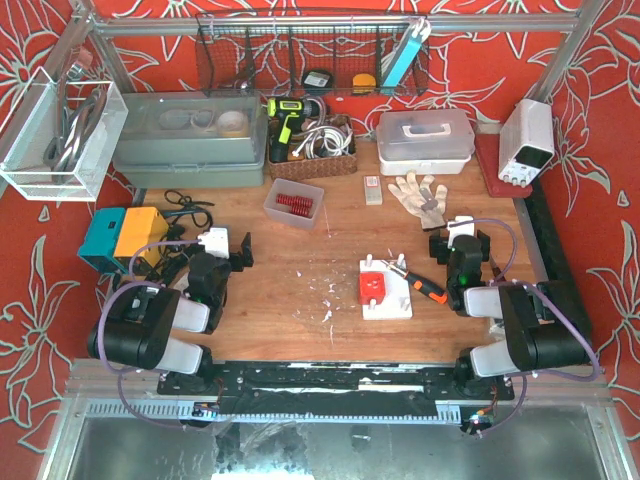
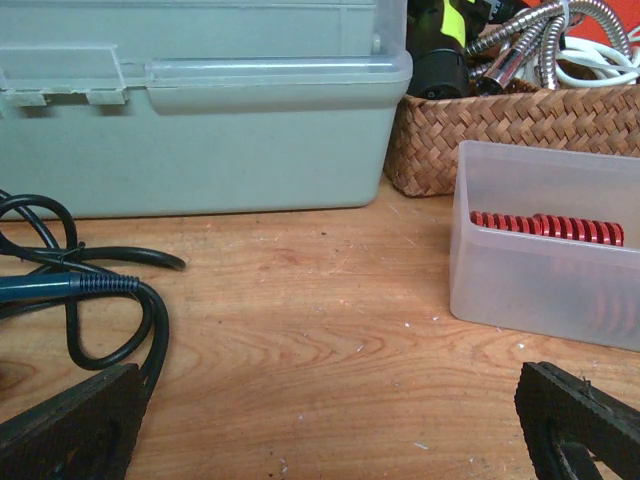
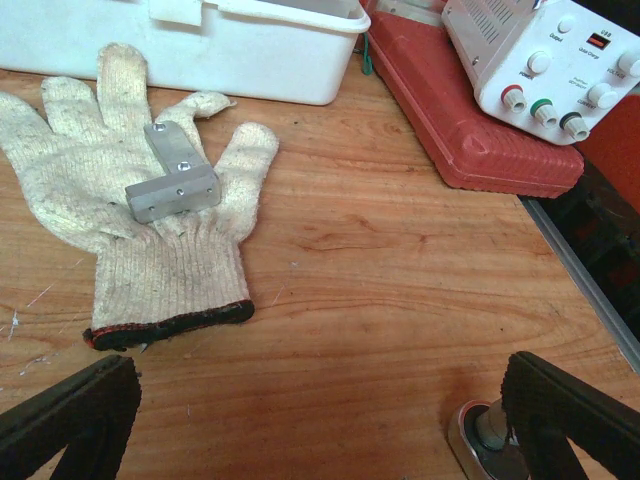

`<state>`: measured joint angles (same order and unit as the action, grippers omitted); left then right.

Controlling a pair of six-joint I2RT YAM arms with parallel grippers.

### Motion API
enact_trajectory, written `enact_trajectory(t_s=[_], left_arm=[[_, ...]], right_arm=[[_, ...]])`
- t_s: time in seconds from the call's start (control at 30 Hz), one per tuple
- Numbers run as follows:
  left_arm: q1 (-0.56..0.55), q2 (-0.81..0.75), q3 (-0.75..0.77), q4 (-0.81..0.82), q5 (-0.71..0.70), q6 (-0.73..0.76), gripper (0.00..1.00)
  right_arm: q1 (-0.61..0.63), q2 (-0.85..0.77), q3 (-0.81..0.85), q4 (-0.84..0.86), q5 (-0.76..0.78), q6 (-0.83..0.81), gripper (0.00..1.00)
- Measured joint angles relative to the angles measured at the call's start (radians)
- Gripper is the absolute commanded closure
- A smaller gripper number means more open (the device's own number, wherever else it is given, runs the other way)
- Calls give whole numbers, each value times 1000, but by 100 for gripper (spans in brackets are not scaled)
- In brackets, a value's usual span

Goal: Install the large spring

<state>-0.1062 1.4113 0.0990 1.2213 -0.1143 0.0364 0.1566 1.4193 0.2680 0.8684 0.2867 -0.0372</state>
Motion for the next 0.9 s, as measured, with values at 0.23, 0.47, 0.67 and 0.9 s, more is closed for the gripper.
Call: enact_trajectory(t_s=[0.23, 0.47, 0.67, 0.9], left_arm=[[0, 0, 0, 0, -1, 0, 0], [0, 0, 0, 0, -4, 0, 0], [-14, -106, 31, -168, -18, -16, 0], [-19, -442, 340, -666, -34, -243, 0]], right_arm=[[0, 0, 0, 0, 0, 0, 1], [0, -1, 0, 1, 0, 0, 1], [0, -215, 126, -303, -58, -1, 1], [1, -473, 333, -606, -116, 173, 1]])
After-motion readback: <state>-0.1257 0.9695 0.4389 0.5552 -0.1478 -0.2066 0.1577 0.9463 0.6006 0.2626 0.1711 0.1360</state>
